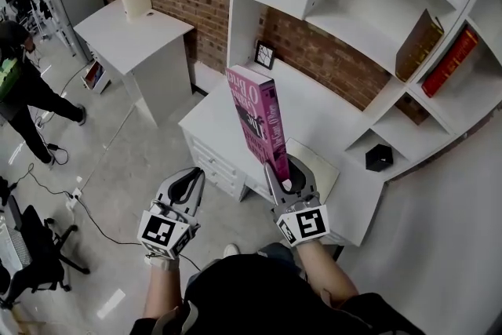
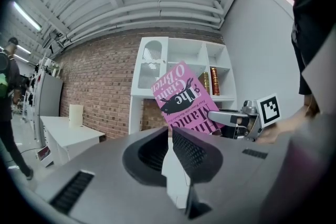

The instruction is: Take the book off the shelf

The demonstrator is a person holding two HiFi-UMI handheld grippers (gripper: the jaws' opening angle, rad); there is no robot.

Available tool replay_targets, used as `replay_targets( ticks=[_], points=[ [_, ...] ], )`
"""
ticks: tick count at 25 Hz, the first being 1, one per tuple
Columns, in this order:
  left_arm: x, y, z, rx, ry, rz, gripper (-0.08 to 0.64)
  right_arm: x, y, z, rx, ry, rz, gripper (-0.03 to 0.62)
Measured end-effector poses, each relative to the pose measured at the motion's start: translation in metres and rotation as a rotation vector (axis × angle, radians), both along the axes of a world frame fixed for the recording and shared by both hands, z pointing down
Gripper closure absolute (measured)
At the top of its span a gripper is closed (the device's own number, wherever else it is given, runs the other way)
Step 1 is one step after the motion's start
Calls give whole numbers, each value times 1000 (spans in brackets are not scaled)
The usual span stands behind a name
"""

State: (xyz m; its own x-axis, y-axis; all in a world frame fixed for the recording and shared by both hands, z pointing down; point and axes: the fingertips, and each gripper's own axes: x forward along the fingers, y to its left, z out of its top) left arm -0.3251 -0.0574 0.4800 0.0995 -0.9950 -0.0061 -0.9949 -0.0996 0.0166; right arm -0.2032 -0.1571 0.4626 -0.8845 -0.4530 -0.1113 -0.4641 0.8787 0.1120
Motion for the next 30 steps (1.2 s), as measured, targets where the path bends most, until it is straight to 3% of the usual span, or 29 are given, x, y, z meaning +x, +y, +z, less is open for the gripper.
replay_targets(
  ticks=[14, 18, 30],
  points=[
    [-8, -6, 3, 5, -12, -20, 543, -14, 0, 16, -22, 24, -45, 448],
    [-7, -7, 4, -20, 9, -22, 543, -13, -2, 19, -34, 30, -39, 449],
    [-10, -3, 6, 2, -8, -11, 543, -8, -1, 16, -43, 23, -15, 449]
  ],
)
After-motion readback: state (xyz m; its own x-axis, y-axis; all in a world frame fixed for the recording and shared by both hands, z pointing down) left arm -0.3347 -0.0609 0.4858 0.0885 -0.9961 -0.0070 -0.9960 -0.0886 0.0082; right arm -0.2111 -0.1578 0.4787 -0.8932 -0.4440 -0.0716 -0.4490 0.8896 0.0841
